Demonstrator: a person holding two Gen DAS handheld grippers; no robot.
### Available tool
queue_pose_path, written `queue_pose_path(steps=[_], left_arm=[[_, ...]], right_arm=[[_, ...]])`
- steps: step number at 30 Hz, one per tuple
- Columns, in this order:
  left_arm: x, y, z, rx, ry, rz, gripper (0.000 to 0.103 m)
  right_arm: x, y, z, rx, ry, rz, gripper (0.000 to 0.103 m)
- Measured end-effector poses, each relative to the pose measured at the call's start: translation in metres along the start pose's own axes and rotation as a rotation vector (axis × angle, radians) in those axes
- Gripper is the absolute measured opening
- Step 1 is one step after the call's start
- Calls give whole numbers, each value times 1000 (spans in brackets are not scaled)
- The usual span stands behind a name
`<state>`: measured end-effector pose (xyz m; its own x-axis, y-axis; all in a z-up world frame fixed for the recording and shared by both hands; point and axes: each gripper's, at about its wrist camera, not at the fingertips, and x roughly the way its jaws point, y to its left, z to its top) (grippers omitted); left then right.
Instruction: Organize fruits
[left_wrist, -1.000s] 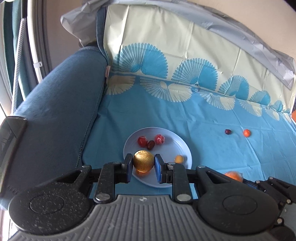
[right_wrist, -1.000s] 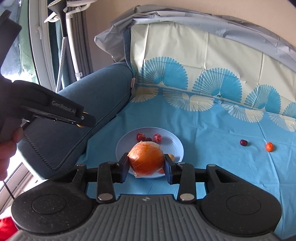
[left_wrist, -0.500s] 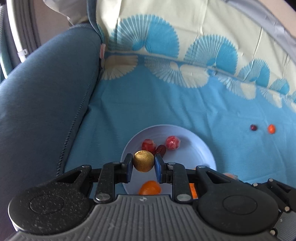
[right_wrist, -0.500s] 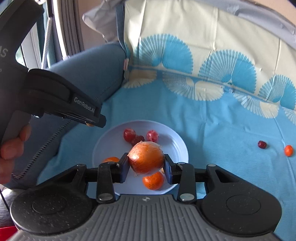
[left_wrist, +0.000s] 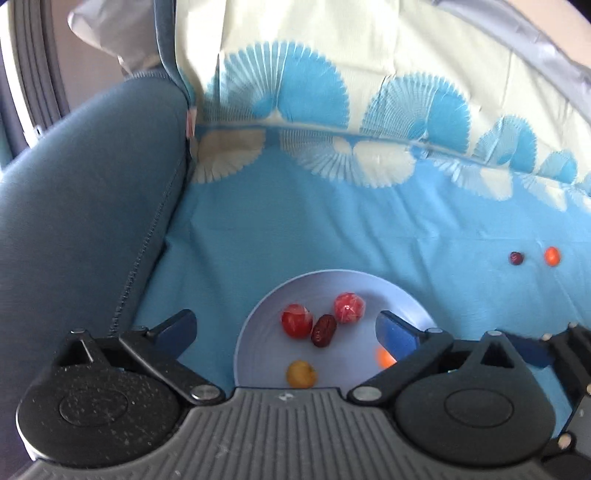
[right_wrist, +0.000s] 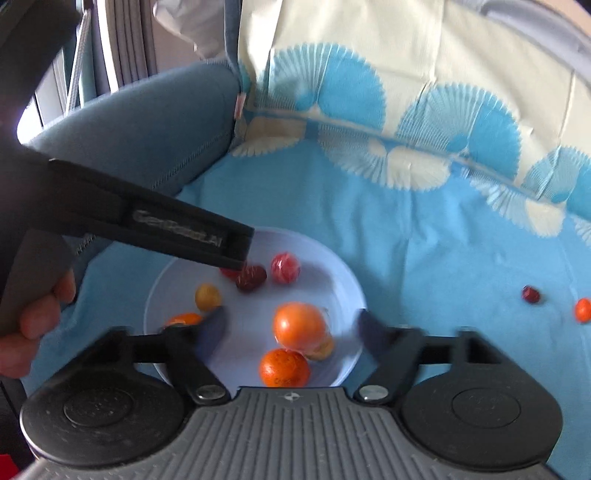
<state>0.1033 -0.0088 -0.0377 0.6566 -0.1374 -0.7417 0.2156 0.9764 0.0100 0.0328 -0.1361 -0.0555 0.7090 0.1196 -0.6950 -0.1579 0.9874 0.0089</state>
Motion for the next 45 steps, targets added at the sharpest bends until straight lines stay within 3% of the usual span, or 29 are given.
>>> queue_pose_path(steps=[2, 6, 12, 21, 27, 45], left_arm=[[-21, 3, -8, 26, 10, -10, 103], [-72, 13, -41, 1, 2, 50, 103], [-143, 24, -89, -32, 18, 80, 103], [-218, 17, -125, -12, -88, 95, 103], [-253, 9, -130, -4, -165, 107, 103], [-296, 3, -137, 4, -232, 104, 103]], right_arm=[[-18, 1, -1, -10, -10, 5, 94], [-63, 5, -12, -2, -6, 19, 101], [-132, 17, -25, 23, -20, 15, 102], [-216, 34, -42, 76, -126, -35, 102], [-249, 44, -58, 85, -164, -61, 102], [-295, 59, -79, 80, -243, -59, 102]])
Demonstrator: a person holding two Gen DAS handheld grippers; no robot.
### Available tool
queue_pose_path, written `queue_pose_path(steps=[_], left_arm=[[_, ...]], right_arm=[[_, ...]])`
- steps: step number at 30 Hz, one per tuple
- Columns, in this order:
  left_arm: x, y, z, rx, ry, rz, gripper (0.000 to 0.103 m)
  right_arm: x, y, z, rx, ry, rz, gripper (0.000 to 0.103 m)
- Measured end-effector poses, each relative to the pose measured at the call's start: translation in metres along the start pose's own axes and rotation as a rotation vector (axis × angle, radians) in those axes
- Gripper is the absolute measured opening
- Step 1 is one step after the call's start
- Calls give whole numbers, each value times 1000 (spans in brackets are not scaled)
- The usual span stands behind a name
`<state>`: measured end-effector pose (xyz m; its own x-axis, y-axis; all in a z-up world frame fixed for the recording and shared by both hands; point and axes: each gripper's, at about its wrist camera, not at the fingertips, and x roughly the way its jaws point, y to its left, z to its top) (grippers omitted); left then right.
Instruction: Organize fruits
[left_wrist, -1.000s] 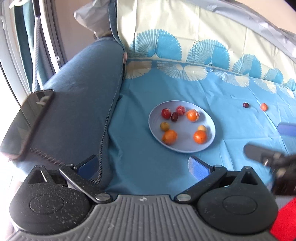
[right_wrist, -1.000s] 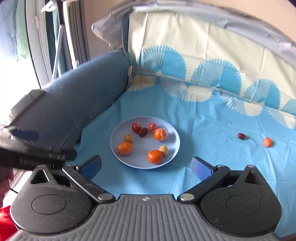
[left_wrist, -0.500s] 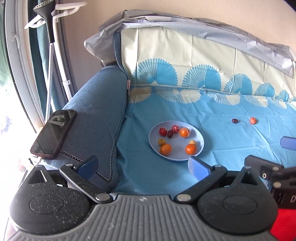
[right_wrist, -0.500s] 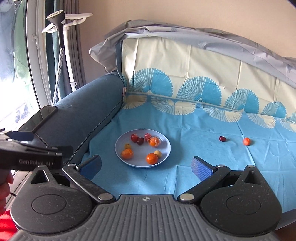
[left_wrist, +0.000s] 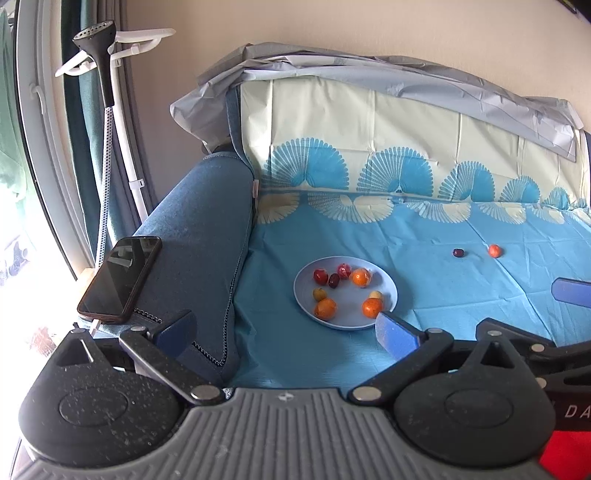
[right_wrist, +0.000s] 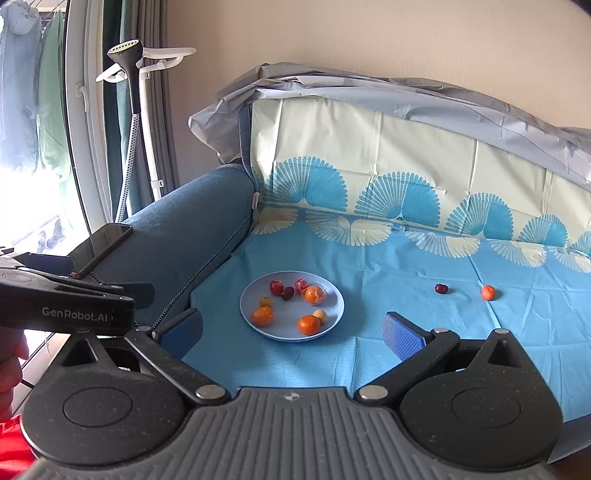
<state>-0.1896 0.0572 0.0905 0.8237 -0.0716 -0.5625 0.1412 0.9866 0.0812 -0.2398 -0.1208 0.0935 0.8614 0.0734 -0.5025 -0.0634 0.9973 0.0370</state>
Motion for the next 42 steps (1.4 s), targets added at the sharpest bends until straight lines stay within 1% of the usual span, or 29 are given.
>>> queue_pose_path(steps=[6, 19, 25, 29, 32, 36, 38, 42], left_arm=[[-2, 1, -1, 3, 0, 5, 103], [6, 0, -3, 15, 19, 11, 103], [17, -2, -3, 23, 45, 13, 103], [30, -9, 2, 20, 84, -1, 103], [43, -17, 9, 14, 103, -16, 103], [68, -43, 24, 26, 114, -35, 103], [84, -62, 31, 40, 124, -47, 103], [130, -108, 48, 52, 150, -97, 103]], right_arm=[[-1, -1, 0, 3, -2, 6, 102], [6, -2, -2, 19, 12, 10, 102], [13, -5, -4, 34, 22, 16, 102], [22, -14, -6, 60, 28, 5, 102], [30, -28, -7, 94, 27, -25, 102], [45, -62, -10, 170, 32, -92, 102], [54, -83, -14, 217, 46, -127, 102], [74, -134, -17, 279, 55, -210, 102]])
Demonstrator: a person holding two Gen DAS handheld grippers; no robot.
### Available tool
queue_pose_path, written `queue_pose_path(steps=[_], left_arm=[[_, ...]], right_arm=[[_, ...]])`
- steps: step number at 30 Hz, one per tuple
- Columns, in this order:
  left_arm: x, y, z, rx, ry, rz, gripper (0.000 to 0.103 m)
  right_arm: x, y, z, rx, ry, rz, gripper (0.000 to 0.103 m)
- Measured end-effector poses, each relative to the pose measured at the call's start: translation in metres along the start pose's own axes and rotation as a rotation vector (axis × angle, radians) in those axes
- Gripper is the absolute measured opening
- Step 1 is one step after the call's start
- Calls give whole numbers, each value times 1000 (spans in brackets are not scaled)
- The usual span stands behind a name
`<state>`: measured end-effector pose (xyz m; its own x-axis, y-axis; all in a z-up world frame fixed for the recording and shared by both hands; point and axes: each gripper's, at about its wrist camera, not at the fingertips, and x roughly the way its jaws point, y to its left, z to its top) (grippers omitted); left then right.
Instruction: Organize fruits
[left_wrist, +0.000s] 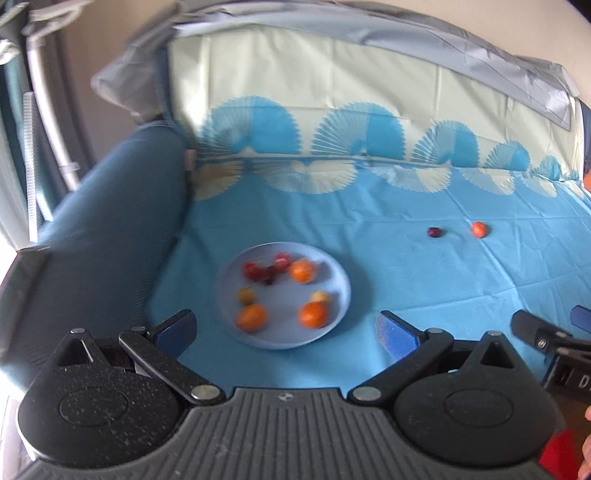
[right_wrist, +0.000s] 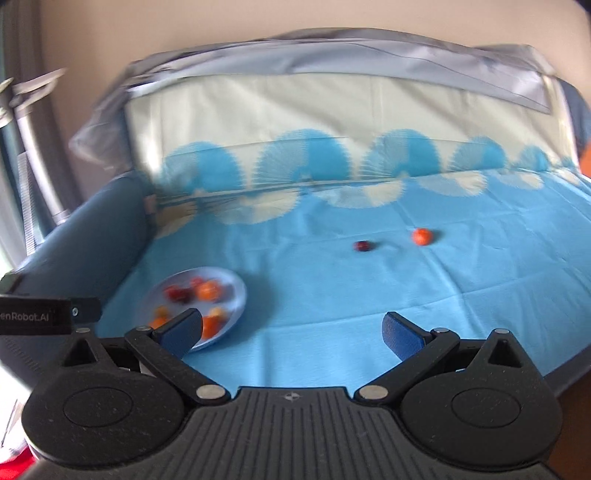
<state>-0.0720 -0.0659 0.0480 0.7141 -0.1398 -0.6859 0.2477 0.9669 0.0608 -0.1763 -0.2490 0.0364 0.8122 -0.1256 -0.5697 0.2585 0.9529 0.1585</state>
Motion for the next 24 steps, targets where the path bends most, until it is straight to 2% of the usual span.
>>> queue_pose_path(steps=[4, 8, 11, 12, 14, 17, 20, 24], left_arm=[[62, -46, 30, 0, 21, -82, 103], [133, -99, 60, 20, 25, -144, 103], [192, -142, 75, 98, 48, -178, 103], [212, -155, 78, 117, 73, -189, 103], [252, -177, 82, 138, 120, -213, 103], [298, -200, 85, 179, 149, -206, 103], [333, -217, 87, 243, 147, -208, 103], [367, -233, 89, 318, 155, -205, 103]], right_arm=[[40, -53, 25, 22, -58, -104, 102], [99, -114, 54, 10, -111, -227, 102], [152, -157, 67, 20, -74, -278, 102], [172, -169, 70, 32, -46, -285, 102], [212, -190, 72, 49, 21, -244, 102], [266, -210, 71, 37, 93, -245, 102], [307, -226, 69, 15, 112, -248, 102], [349, -237, 68, -9, 139, -202, 102]])
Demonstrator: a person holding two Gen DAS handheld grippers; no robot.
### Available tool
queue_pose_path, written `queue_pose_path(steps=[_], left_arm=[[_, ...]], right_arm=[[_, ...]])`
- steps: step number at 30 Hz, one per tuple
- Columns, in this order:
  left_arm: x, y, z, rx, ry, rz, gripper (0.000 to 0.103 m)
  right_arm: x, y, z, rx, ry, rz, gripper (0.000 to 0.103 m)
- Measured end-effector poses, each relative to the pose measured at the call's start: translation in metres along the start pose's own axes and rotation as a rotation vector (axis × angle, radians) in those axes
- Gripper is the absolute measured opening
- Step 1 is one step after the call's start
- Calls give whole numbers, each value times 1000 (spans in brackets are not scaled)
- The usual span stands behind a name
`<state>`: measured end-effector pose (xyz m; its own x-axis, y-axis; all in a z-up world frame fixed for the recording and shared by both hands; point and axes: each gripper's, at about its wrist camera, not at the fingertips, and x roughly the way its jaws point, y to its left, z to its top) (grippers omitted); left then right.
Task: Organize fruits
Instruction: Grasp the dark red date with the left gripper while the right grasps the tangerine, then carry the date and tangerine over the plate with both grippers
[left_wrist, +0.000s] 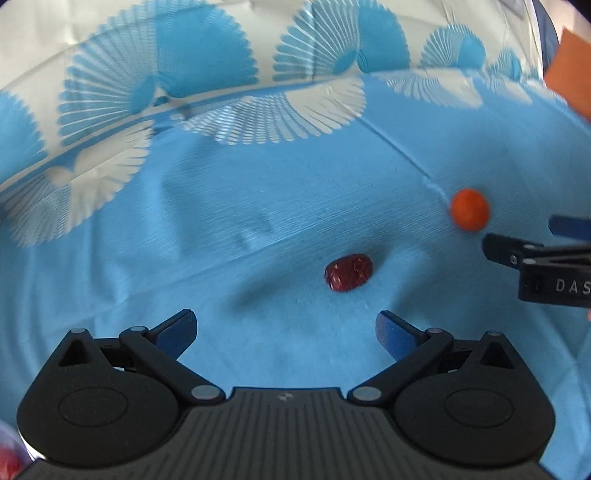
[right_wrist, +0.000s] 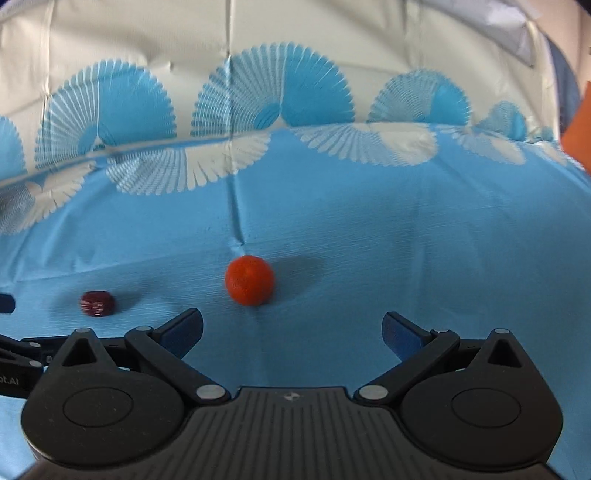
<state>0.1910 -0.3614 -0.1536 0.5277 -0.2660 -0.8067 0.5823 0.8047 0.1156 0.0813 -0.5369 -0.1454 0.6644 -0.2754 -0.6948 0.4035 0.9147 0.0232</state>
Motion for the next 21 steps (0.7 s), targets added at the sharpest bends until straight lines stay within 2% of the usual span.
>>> queue_pose_path(steps=[2, 5, 7, 9, 10, 11, 12, 13, 17, 21], left_arm=[[8, -2, 3, 17, -24, -6, 103], [12, -3, 10, 25, -36, -11, 103], [14, -3, 14, 30, -36, -14, 103], [12, -4, 16, 28, -61, -27, 95], [8, -5, 16, 30, -75, -41, 65], [4, -7, 16, 40, -79, -71, 38], [1, -10, 16, 48, -82, -91, 25], [-3, -14, 15, 58, -80, -91, 26], [-23, -17, 6, 39, -82, -78, 26], [-62, -7, -12, -27, -55, -52, 26]], right_arm=[[15, 3, 1, -16, -2, 21, 102], [36, 10, 0, -53, -7, -12, 102], [40, 13, -2, -69, -49, -30, 102], [42, 14, -1, -64, -60, -29, 99], [40, 14, -1, -63, -70, -23, 93], [37, 14, -2, -66, -87, -16, 73], [34, 14, -1, -74, -98, 7, 46], [32, 14, 0, -84, -101, 29, 35], [24, 14, 2, -98, -81, 27, 35], [-12, 13, 3, -56, -107, 31, 35]])
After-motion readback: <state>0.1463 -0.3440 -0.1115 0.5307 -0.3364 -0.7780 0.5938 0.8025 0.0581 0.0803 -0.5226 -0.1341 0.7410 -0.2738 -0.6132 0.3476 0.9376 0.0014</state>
